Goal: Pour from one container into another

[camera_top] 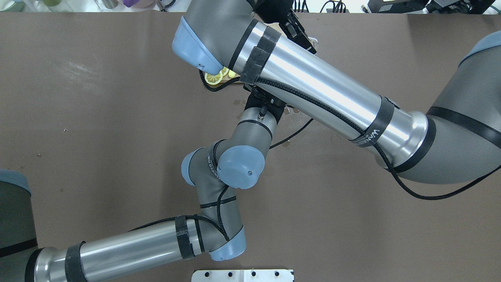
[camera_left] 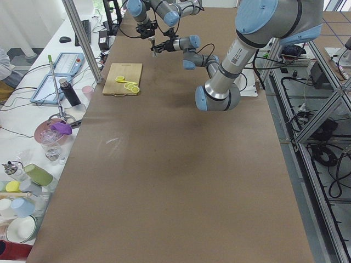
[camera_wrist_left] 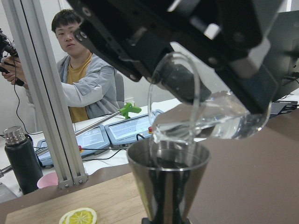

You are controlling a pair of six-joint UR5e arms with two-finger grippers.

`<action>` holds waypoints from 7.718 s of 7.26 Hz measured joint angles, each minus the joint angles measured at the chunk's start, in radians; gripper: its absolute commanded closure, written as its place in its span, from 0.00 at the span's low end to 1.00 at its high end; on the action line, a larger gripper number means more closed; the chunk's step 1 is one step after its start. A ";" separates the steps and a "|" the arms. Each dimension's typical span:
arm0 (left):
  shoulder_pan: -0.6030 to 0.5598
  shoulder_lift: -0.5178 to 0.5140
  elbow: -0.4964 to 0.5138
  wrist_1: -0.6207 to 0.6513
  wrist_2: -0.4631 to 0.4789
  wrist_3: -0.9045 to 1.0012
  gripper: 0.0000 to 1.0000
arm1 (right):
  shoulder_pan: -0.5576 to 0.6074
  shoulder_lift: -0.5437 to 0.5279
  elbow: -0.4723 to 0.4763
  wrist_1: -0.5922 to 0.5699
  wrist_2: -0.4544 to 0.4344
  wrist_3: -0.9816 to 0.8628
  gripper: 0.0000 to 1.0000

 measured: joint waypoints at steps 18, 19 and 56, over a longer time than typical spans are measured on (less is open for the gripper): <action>-0.024 0.098 -0.146 -0.002 -0.008 0.061 1.00 | 0.329 -0.742 0.722 0.462 0.528 0.002 1.00; -0.031 0.140 -0.191 -0.006 -0.010 0.085 1.00 | 0.336 -0.781 0.727 0.510 0.552 0.002 1.00; 0.128 0.986 -0.283 -0.214 0.361 -0.629 1.00 | 0.312 -0.980 -0.198 2.292 0.659 0.708 1.00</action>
